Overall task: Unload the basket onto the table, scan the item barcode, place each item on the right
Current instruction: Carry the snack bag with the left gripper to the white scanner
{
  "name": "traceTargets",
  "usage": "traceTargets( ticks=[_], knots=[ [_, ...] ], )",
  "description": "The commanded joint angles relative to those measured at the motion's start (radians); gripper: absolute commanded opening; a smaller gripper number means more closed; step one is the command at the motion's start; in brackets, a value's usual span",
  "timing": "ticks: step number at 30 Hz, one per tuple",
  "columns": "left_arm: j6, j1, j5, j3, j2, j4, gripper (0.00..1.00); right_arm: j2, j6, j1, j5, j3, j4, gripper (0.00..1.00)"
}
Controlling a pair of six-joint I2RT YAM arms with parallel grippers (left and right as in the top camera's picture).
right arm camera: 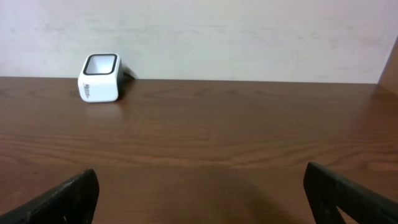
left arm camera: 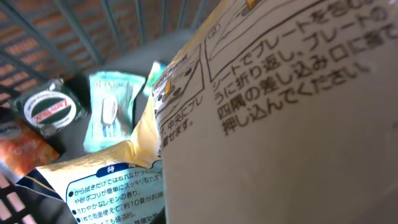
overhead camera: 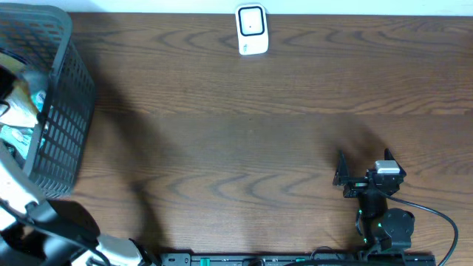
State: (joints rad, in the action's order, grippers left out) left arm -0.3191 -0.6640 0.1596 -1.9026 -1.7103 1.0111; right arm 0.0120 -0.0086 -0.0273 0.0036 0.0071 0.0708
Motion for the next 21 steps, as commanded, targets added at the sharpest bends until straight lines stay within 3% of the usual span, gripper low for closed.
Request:
traceTargets(
  ticks=[1,10,16,21],
  knots=[
    [-0.110,0.004,0.014,-0.019,0.100,-0.043,0.07,-0.005,-0.008,-0.004,0.005,-0.002,0.004,0.99],
    [-0.253,0.004,0.024,-0.019,0.272,-0.124,0.08,-0.005,-0.008,-0.004,0.005,-0.002,0.004,0.99],
    [-0.289,0.021,0.297,-0.019,0.352,-0.162,0.07,-0.005,-0.008,-0.004,0.005,-0.002,0.004,0.99],
    [-0.311,0.162,0.434,-0.019,0.358,-0.182,0.07,-0.005,-0.008,-0.004,0.005,-0.002,0.004,0.99]
  ],
)
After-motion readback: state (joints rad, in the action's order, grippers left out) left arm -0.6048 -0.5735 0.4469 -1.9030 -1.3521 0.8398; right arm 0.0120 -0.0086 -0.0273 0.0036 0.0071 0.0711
